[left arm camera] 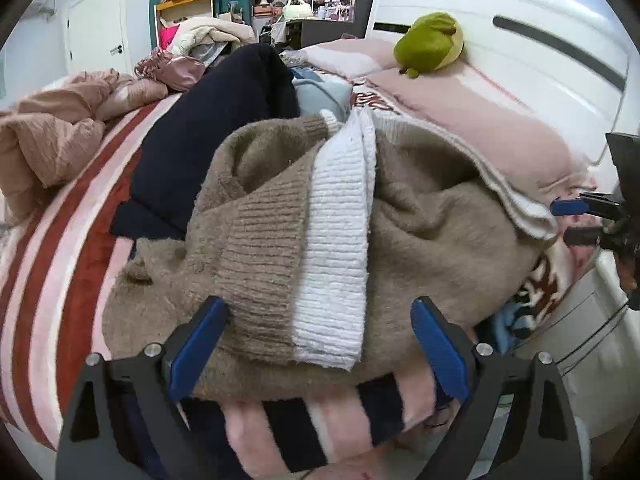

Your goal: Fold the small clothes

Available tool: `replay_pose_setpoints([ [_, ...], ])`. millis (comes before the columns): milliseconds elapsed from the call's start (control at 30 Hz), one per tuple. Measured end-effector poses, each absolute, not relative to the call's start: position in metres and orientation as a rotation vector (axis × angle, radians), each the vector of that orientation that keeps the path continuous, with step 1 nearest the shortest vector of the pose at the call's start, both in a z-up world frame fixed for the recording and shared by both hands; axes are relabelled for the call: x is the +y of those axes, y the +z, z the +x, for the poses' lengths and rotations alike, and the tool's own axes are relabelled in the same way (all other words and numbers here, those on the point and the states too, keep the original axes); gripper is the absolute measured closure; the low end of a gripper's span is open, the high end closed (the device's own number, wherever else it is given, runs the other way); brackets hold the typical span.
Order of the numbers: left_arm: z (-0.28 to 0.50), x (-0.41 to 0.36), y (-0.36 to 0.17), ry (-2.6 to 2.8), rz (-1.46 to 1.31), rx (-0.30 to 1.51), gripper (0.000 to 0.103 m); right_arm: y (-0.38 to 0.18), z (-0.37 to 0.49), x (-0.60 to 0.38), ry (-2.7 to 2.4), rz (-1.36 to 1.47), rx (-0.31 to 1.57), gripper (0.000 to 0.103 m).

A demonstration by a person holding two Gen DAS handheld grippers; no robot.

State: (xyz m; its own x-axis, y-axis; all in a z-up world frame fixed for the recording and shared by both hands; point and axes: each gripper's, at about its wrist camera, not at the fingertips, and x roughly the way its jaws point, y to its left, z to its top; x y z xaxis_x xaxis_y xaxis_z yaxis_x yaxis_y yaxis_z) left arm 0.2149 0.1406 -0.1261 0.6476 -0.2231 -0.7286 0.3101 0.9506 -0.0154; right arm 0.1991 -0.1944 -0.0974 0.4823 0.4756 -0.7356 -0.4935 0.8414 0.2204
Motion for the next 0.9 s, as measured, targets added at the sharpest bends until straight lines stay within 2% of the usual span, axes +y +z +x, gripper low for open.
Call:
replay_pose_setpoints([
  [67, 0.219, 0.138, -0.129, -0.269, 0.143, 0.813, 0.012, -0.114, 0.203, -0.180, 0.549, -0.096, 0.916, 0.024],
  [100, 0.221, 0.136, -0.130, -0.246, 0.162, 0.813, 0.016, -0.120, 0.204, -0.175, 0.519, -0.142, 0.913, 0.024],
  [133, 0.224, 0.134, -0.132, -0.207, 0.195, 0.806, 0.030, -0.124, 0.207, -0.171, 0.496, -0.175, 0.907, 0.024],
  [233, 0.227, 0.140, -0.129, -0.143, 0.205, 0.774, 0.049, -0.129, 0.212, -0.167, 0.380, -0.272, 0.855, 0.037],
  [267, 0.228, 0.145, -0.127, -0.142, 0.182, 0.761, 0.056, -0.128, 0.212, -0.171, 0.363, -0.270, 0.843, 0.044],
  [300, 0.230, 0.150, -0.123, -0.143, 0.159, 0.752, 0.074, -0.124, 0.215, -0.175, 0.336, -0.259, 0.815, 0.056],
  [333, 0.232, 0.155, -0.119, -0.144, 0.141, 0.746, 0.083, -0.122, 0.218, -0.179, 0.323, -0.255, 0.801, 0.062],
  [400, 0.239, 0.161, -0.110, -0.141, 0.122, 0.741, 0.100, -0.116, 0.226, -0.184, 0.275, -0.263, 0.764, 0.087],
  [467, 0.245, 0.168, -0.098, -0.135, 0.087, 0.717, 0.100, -0.108, 0.236, -0.189, 0.306, -0.249, 0.743, 0.099],
  [667, 0.286, 0.194, -0.061, -0.082, 0.041, 0.629, 0.100, -0.090, 0.283, -0.203, 0.347, -0.179, 0.744, 0.102],
  [867, 0.355, 0.213, -0.066, -0.027, 0.024, 0.629, 0.100, -0.085, 0.354, -0.223, 0.283, -0.161, 0.726, 0.102],
  [900, 0.366, 0.217, -0.070, -0.032, 0.013, 0.640, 0.095, -0.089, 0.367, -0.228, 0.270, -0.150, 0.742, 0.102],
])
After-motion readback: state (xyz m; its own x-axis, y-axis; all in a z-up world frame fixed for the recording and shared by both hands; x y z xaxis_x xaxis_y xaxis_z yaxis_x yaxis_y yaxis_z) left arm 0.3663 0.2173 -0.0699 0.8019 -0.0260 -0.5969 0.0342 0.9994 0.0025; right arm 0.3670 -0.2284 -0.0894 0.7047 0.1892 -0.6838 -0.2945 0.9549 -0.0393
